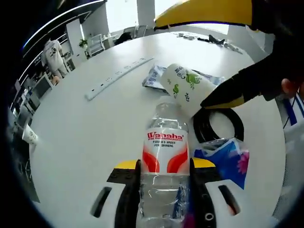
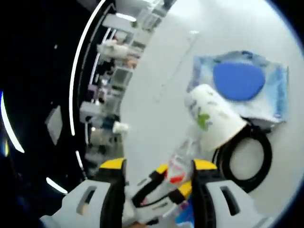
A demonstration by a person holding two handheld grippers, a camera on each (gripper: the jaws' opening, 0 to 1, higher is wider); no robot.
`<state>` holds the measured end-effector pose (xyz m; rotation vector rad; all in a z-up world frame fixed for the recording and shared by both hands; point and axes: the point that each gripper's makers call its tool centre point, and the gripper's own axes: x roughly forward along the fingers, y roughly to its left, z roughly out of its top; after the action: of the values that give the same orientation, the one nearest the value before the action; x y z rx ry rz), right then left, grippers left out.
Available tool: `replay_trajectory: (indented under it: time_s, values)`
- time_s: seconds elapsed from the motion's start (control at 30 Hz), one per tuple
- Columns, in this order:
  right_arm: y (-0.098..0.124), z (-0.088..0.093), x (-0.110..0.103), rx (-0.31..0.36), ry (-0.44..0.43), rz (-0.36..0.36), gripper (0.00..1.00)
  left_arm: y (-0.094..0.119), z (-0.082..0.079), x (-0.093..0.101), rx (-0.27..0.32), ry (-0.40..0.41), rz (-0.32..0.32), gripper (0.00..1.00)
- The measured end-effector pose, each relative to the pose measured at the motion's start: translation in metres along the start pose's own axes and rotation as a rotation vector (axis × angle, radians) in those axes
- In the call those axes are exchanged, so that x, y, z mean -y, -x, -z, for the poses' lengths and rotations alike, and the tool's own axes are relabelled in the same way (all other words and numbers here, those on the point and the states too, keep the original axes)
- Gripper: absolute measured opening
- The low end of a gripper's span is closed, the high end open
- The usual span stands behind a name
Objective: Arrange the tabletop items into an orderly group along one side of the table until the central work area is clear of visible clutter.
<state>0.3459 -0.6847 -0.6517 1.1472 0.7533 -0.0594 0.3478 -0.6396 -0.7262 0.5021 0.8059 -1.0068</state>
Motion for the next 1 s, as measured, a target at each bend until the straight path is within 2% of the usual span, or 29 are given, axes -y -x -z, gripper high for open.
replay_trajectory:
  time_s: [0.23, 0.33, 0.5, 0.57, 0.7, 0.93, 1.0]
  values:
    - [-0.005, 0.0, 0.001, 0.016, -0.041, 0.02, 0.52, 0.0, 0.0, 0.001, -0.003, 0.002, 0.011, 0.39]
    - [-0.012, -0.004, 0.005, 0.031, -0.067, 0.054, 0.52, -0.001, 0.0, 0.0, -0.002, 0.001, 0.009, 0.39]
    - [-0.019, -0.004, -0.001, 0.041, -0.104, 0.052, 0.51, -0.001, 0.0, 0.002, 0.001, 0.009, 0.02, 0.39]
    - [-0.02, -0.004, 0.007, 0.048, -0.088, 0.094, 0.51, -0.001, 0.0, 0.002, -0.001, 0.011, 0.022, 0.39]
    - [-0.02, -0.003, 0.014, 0.046, -0.069, 0.12, 0.52, -0.001, 0.0, 0.002, 0.0, 0.007, 0.021, 0.39]
    - [-0.032, 0.003, 0.024, 0.027, -0.132, 0.165, 0.48, -0.001, 0.0, 0.004, -0.003, -0.018, 0.022, 0.39]
    - [-0.035, 0.006, 0.027, 0.022, -0.126, 0.183, 0.48, -0.001, 0.0, 0.004, -0.003, -0.028, 0.023, 0.39]
